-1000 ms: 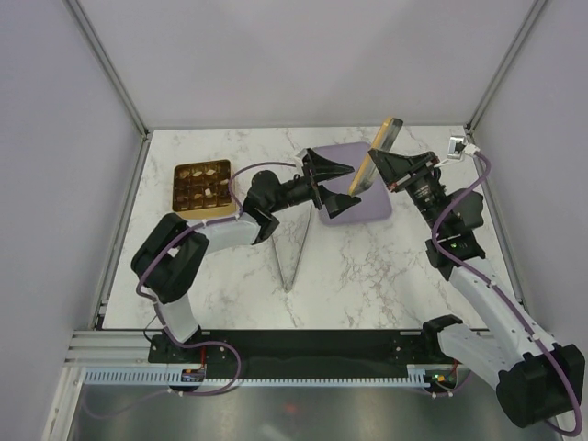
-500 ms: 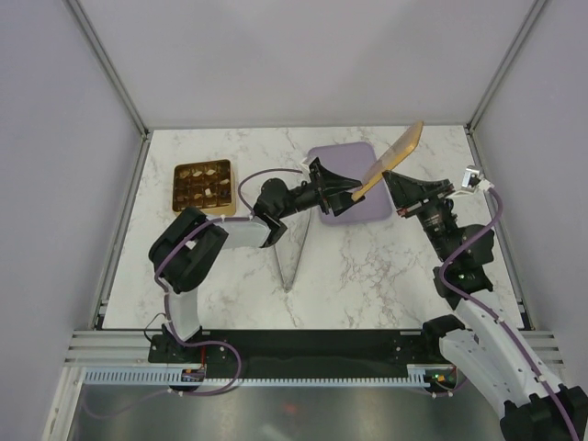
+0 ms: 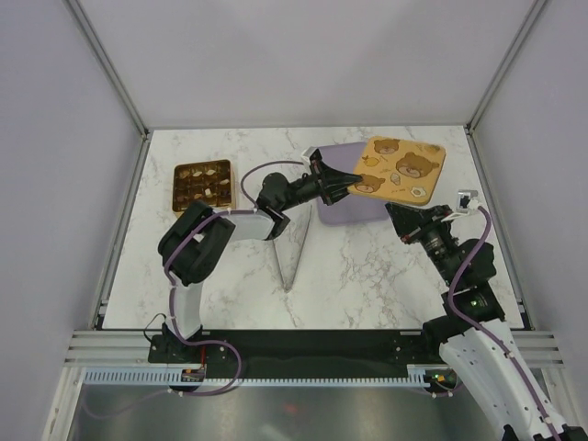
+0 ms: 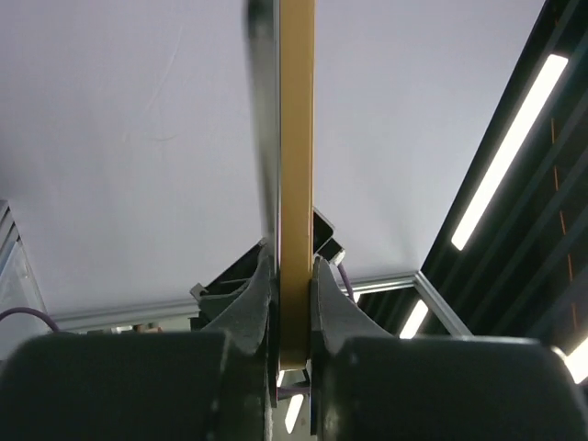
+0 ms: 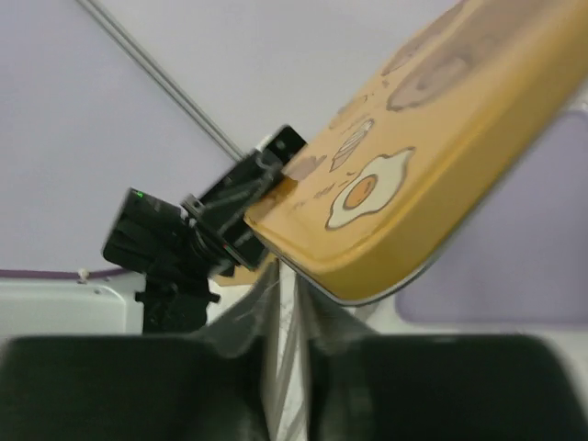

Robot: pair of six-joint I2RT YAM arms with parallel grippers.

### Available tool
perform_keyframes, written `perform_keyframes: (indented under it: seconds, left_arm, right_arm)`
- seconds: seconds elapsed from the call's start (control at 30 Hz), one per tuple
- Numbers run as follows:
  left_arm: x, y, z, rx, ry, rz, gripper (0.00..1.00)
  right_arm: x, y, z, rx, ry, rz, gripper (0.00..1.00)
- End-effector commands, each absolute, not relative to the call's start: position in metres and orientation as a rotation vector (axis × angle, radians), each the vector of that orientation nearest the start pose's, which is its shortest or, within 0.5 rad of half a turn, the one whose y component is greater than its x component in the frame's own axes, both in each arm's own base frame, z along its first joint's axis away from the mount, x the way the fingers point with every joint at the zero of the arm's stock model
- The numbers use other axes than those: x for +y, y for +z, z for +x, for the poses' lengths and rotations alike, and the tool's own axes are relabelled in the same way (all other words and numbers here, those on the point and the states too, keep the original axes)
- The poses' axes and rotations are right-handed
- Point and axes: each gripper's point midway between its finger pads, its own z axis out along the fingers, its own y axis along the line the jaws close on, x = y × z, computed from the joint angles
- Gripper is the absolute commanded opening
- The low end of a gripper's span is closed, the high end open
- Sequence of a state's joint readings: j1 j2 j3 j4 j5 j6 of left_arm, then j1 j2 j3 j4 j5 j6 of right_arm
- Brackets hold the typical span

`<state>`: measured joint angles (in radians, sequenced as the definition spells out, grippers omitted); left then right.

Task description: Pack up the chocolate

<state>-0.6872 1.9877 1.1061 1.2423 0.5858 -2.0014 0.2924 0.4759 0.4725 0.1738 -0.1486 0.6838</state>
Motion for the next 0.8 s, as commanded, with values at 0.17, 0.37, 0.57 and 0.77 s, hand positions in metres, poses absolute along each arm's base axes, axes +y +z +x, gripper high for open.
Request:
perform_keyframes:
  seconds: [0.17, 0.37, 0.57, 0.77]
  left_arm:
    - [-0.396, 0.351, 0.312, 1.601, -2.730, -0.346, 0.02]
    - [-0.372, 0.363, 0.324, 1.563, -2.654, -0.266, 0.02]
    - [-0.344, 0.352, 0.330, 1.637, -2.461, -0.190, 0.02]
    - [-0.293, 0.335, 0.332, 1.761, -2.214, -0.147, 0.02]
  right_arm:
    - [0.119, 0.254, 0.230, 1.694, 0.814, 0.199, 0.74]
    - [0.117, 0.280, 0.210, 1.690, 0.894, 0.279, 0.98]
    - [0.116, 0.329, 0.217, 1.643, 0.935, 0.363, 0.98]
    - [0.133, 0.351, 0.273, 1.655, 0.921, 0.350, 0.97]
